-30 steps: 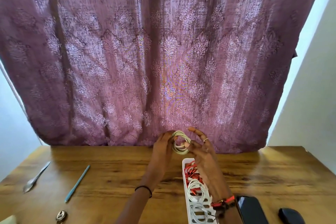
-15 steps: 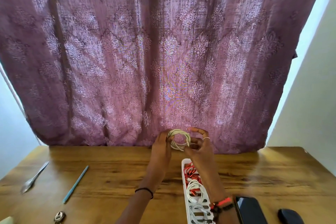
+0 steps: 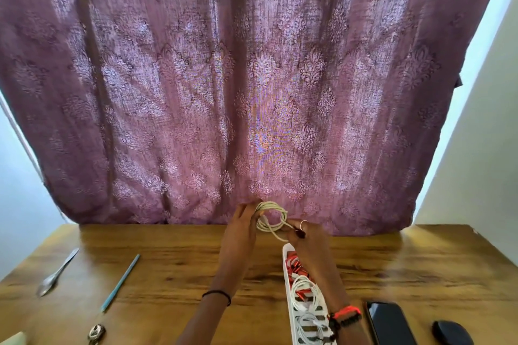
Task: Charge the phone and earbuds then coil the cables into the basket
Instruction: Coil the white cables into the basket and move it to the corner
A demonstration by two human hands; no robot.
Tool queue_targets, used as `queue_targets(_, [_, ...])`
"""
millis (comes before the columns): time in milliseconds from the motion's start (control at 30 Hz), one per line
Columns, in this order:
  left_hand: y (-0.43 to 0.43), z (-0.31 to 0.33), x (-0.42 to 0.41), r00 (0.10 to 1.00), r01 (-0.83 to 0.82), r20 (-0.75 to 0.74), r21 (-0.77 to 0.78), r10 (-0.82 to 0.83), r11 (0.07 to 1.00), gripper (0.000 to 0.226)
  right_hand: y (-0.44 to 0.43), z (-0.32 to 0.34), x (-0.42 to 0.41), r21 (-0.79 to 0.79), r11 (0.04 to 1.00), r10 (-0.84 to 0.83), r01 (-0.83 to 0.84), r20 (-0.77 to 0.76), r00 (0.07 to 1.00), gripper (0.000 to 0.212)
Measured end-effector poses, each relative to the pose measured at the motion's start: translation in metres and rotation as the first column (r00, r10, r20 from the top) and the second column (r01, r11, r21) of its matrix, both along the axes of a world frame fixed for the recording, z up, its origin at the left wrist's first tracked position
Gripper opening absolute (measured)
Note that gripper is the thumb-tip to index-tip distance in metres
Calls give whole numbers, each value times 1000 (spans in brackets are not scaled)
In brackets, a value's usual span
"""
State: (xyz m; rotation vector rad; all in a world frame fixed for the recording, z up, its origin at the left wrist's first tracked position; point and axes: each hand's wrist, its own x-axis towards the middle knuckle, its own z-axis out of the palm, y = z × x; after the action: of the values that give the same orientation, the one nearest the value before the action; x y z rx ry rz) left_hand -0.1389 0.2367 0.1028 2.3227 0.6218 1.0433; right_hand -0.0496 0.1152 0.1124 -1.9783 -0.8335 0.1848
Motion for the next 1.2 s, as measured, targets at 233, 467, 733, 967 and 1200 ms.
queue_targets(233, [1,1,-3,996,88,19,37,-89,995,43,-8,8,5,-213,977,8,12,95,995,29])
queue_targets(467, [-3,-2,8,987,77,155,-216,-44,973,17,-4,4,9,-87,986,-132,141,98,986,25])
queue_targets(733, [-24,-15,16,951,242,302,-609,-61,756,18,-4,4,2,165,950,-265,266,-24,964,12])
queue_targets(967, [-43,-13,20,932,305,343,-567,-117,765,14,3,5,-6,271,931,-232,245,-80,969,14])
queue_targets(1200, [-41,-20,27,941,254,336,-656,-26,711,10,5,-1,-6,322,913,-210,250,-154,966,15])
